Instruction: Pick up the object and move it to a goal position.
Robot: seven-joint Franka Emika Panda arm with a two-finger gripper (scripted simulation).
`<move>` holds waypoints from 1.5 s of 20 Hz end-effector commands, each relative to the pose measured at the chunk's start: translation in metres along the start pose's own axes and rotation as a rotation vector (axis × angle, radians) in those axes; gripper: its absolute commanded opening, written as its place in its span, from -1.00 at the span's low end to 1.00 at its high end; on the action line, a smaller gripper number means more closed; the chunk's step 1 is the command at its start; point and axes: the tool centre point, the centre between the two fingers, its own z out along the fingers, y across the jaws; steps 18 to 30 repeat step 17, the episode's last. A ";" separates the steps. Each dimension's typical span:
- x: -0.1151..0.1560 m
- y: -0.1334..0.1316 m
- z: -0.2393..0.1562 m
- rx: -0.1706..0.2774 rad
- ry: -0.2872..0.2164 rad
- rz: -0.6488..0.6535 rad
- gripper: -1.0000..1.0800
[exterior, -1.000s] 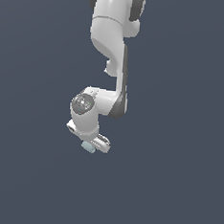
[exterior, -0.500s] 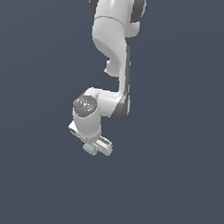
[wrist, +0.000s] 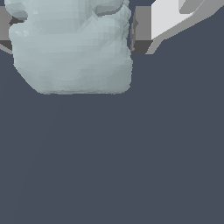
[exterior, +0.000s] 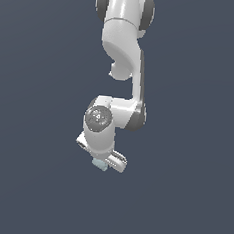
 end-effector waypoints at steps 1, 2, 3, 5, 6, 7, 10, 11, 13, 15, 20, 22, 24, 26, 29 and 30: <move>0.005 -0.013 -0.005 0.000 0.000 0.000 -1.00; 0.007 -0.017 -0.007 0.000 0.000 0.000 -1.00; 0.009 -0.021 -0.008 0.000 0.000 0.000 -1.00; 0.012 -0.028 -0.011 0.000 0.000 0.000 -1.00; 0.013 -0.030 -0.012 0.000 0.000 0.000 -1.00; 0.014 -0.033 -0.013 0.000 0.000 0.000 -1.00; 0.017 -0.039 -0.015 0.000 0.000 0.000 -1.00; 0.017 -0.040 -0.015 0.000 0.000 0.000 -1.00; 0.018 -0.042 -0.016 0.000 0.000 0.000 -1.00; 0.019 -0.043 -0.017 0.000 0.000 0.000 -1.00; 0.019 -0.044 -0.017 0.000 0.000 0.000 -1.00; 0.019 -0.044 -0.017 0.000 0.000 0.000 -1.00; 0.019 -0.044 -0.017 0.000 0.000 0.000 -1.00; 0.019 -0.044 -0.017 0.000 0.000 0.000 -1.00; 0.019 -0.044 -0.017 0.000 0.000 0.000 -1.00; 0.019 -0.044 -0.017 0.000 0.000 0.000 -1.00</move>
